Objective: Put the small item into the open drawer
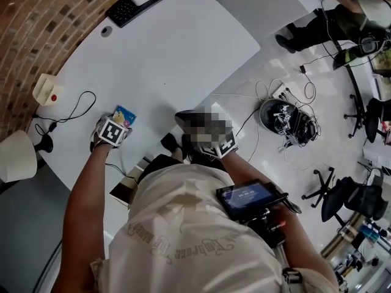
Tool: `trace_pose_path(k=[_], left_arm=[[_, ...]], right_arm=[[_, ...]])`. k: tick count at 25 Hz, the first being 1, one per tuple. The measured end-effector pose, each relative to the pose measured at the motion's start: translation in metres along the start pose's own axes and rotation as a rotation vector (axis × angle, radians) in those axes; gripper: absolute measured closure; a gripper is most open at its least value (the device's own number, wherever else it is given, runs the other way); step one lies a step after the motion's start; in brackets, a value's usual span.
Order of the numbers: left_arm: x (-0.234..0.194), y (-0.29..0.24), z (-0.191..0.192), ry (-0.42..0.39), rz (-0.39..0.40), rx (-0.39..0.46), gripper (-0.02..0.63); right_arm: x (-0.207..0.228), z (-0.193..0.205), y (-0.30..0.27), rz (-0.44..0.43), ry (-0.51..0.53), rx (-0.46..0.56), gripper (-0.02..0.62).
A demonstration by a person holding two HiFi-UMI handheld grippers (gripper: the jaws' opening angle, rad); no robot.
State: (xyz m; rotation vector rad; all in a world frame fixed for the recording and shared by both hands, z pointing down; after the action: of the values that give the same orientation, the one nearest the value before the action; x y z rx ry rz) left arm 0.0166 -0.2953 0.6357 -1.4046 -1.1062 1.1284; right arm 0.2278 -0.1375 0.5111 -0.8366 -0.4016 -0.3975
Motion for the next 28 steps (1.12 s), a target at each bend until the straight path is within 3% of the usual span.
trace_pose_path(k=[7, 14, 23, 28], left_arm=[[-0.003, 0.006, 0.002, 0.002, -0.006, -0.024, 0.202], [0.003, 0.005, 0.003, 0.006, -0.042, 0.008, 0.204], [0.022, 0.023, 0.012, 0.109, -0.055, 0.055, 0.207], [0.032, 0.040, 0.018, 0.155, -0.105, 0.114, 0.209]], right_arm=[[-0.002, 0.000, 0.000, 0.002, -0.003, -0.002, 0.589], [-0.002, 0.004, 0.006, 0.002, 0.001, -0.004, 0.589], [-0.012, 0.014, 0.008, -0.050, 0.033, -0.012, 0.589], [-0.020, 0.016, 0.007, -0.094, 0.076, -0.021, 0.589]])
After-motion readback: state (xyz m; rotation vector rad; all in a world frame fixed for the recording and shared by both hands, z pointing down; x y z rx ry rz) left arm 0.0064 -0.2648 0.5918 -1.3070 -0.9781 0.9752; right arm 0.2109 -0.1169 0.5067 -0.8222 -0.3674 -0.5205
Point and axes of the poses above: the fingertips, and each gripper's own axes: y backward along the fingers, x to its right, z out of its underside, the point moved 5 cm from there along y, backward along the fingers, and after that the axes turned 12 degrees about -x, right-handed, at the moved point
